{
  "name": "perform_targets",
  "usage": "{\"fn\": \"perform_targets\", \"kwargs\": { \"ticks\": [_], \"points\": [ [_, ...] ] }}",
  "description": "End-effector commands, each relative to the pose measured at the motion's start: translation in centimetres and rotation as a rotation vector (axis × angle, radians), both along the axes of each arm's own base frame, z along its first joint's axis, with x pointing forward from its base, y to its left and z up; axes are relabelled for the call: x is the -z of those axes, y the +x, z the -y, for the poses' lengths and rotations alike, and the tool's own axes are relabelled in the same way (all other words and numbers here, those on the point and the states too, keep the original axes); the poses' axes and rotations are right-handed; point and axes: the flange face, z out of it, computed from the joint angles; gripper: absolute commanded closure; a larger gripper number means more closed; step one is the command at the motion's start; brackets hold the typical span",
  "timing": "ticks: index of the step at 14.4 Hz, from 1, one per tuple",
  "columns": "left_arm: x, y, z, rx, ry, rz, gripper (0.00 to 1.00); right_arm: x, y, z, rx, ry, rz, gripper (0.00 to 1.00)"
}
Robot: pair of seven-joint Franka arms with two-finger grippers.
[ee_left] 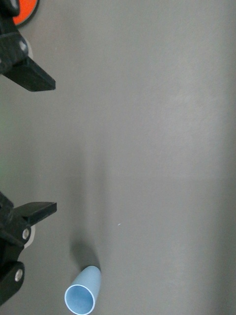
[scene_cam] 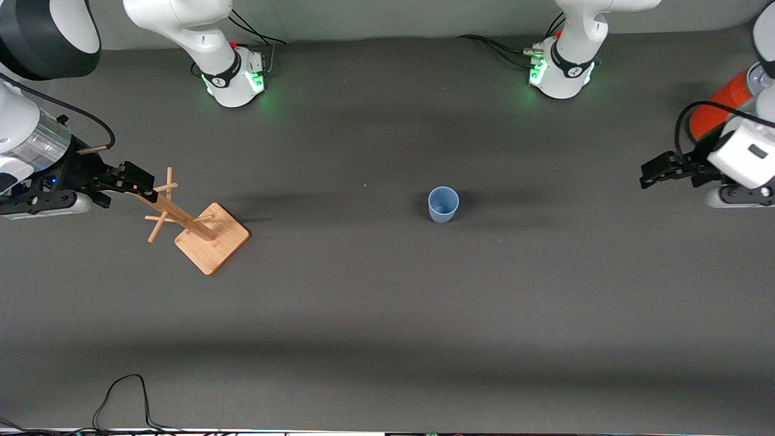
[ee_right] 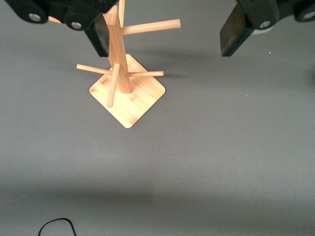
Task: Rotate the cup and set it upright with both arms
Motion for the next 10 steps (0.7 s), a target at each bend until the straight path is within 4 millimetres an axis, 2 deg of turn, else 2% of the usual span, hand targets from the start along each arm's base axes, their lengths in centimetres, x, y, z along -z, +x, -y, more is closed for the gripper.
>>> {"fn": "perform_targets", "kwargs": {
  "ticks": [1, 3, 5, 8, 10],
  "points": [
    [-2.0, 0.4, 0.0, 0.033, 0.010, -0.029, 0.00, -1.2, 0.1, -0.9, 0.011, 0.006, 0.002, 0.00],
    [-1.9, 1.0, 0.3, 0.097, 0.009, -0.101, 0.00, -1.2, 0.1, -1.0, 0.010, 0.006, 0.002, 0.00],
    [-2.0, 1.9, 1.0, 0.099, 0.011, -0.102, 0.00, -1.2, 0.1, -1.0, 0.010, 0.006, 0.001, 0.00],
    [-1.5, 1.8, 2.1, 0.119, 0.012, -0.085, 0.00, -1.0, 0.1, -1.0, 0.008, 0.003, -0.005, 0.00],
    [-1.8, 1.7, 2.1, 0.119, 0.010, -0.079, 0.00, -0.4, 0.4, -1.0, 0.004, -0.015, -0.014, 0.00]
  ]
}}
